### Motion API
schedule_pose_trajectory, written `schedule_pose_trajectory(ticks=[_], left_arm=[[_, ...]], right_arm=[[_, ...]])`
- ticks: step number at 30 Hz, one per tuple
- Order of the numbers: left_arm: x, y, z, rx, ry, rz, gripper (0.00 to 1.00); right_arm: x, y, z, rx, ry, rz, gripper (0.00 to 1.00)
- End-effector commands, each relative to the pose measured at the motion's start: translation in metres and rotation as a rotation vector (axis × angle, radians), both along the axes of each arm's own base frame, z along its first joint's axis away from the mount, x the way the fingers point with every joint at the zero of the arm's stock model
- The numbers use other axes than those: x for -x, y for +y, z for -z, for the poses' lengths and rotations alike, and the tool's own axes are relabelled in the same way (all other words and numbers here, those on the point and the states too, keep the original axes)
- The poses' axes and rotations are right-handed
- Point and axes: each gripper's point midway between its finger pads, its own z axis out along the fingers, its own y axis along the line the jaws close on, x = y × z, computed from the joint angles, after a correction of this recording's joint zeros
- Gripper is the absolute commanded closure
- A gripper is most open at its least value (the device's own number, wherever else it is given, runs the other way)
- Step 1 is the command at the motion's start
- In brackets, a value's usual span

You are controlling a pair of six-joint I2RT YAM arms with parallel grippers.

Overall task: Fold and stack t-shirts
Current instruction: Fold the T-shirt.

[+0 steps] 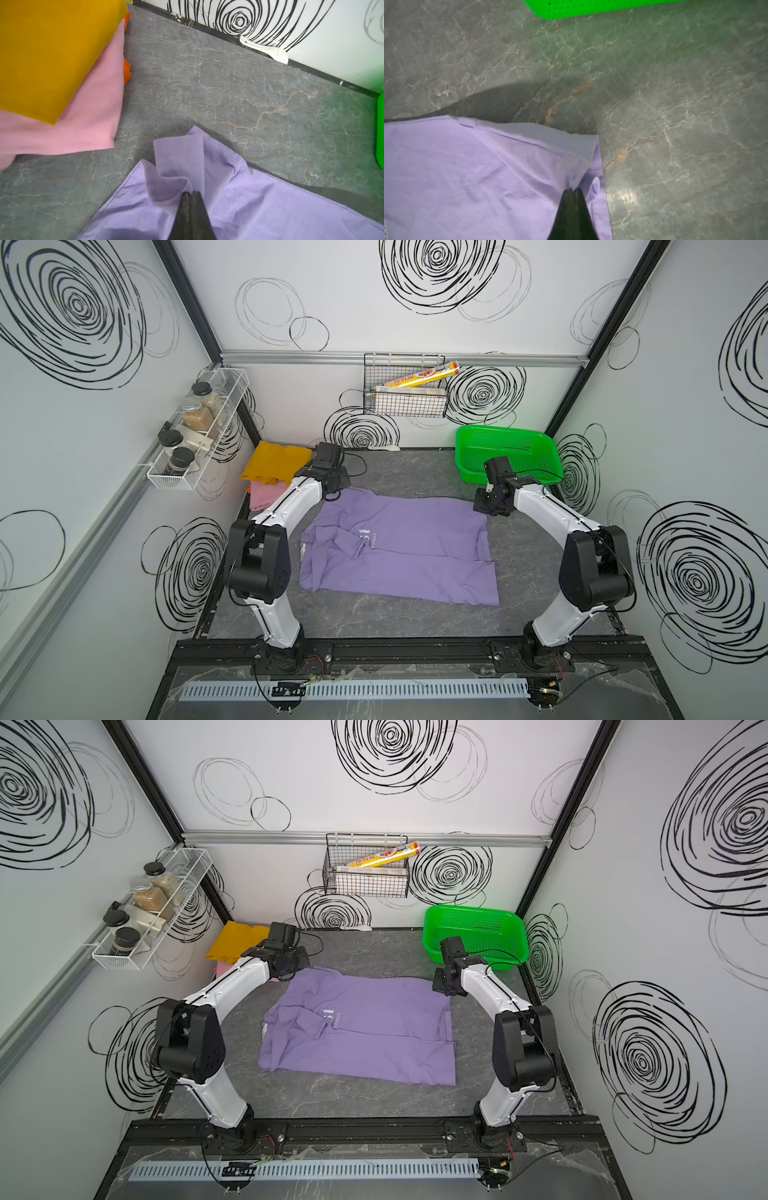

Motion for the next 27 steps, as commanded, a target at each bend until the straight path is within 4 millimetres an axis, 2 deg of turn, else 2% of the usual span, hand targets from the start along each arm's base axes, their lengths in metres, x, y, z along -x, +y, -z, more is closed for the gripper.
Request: schedule_pose_trajectory(ticks=[1,15,22,27], left_arm=[[0.015,0.005,-0.017,-0.001,-0.041,-0.029,1.00],[0.085,0.020,-0.033,0.000,-0.043,-0.071,1.00],[0.107,0.023,-0.041,0.010,-0.047,-0.076,1.00],[0.120,0.026,-0.050,0.013,-0.049,-0.088,1.00]], right_arm=[[0.020,0.008,-0.009,-0.008,0.006,-0.018,1.00],[0.070,0.021,-0.034,-0.017,-0.017,-0.056,1.00],[0.098,0.018,-0.047,-0.033,-0.019,-0.062,1.00],[0.119,0.006,-0.058,-0.024,-0.032,-0.048,1.00]])
